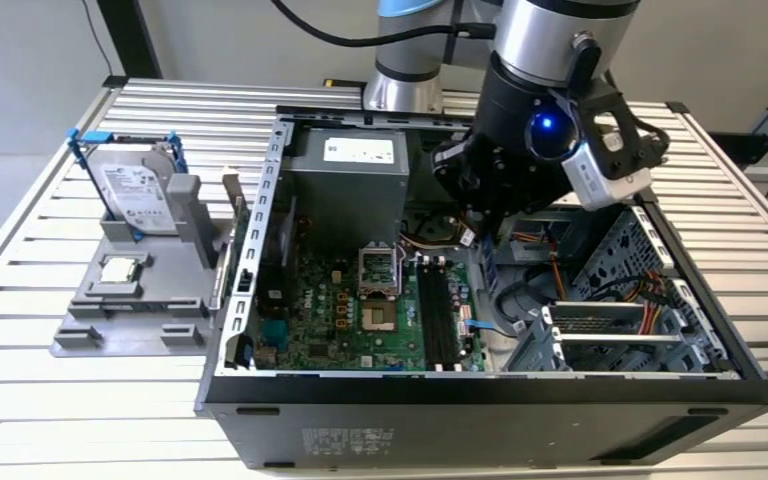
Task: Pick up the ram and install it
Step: 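Insert the ram into the slot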
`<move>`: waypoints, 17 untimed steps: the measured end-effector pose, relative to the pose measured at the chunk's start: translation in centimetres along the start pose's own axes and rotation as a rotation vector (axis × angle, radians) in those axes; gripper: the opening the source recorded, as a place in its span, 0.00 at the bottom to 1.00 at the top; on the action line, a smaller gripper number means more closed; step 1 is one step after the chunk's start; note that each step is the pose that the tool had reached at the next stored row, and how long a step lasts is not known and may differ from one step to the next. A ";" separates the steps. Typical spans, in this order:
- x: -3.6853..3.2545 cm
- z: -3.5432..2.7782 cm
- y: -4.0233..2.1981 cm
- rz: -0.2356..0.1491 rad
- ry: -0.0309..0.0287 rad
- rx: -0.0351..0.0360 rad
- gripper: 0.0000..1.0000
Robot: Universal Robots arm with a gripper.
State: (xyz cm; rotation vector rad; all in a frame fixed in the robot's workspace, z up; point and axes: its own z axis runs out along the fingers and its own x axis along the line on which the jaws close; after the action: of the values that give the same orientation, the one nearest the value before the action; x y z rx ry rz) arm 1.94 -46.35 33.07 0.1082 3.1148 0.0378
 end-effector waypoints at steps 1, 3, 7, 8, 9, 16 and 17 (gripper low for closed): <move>0.00 0.12 -0.01 0.000 0.0001 0.0005 0.00; 0.01 0.47 -0.02 0.000 0.0001 0.0005 0.00; 0.08 1.20 -0.04 0.000 0.0001 0.0006 0.00; 0.09 1.39 -0.04 0.000 0.0001 0.0005 0.00; 0.11 1.56 -0.05 0.000 0.0001 0.0006 0.00; 0.25 2.83 -0.09 0.000 0.0001 0.0006 0.00; 0.30 3.01 -0.09 0.000 0.0001 0.0005 0.00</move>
State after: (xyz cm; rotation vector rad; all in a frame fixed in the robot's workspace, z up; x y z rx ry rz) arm 1.71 -46.35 30.05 0.1083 3.1150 0.0370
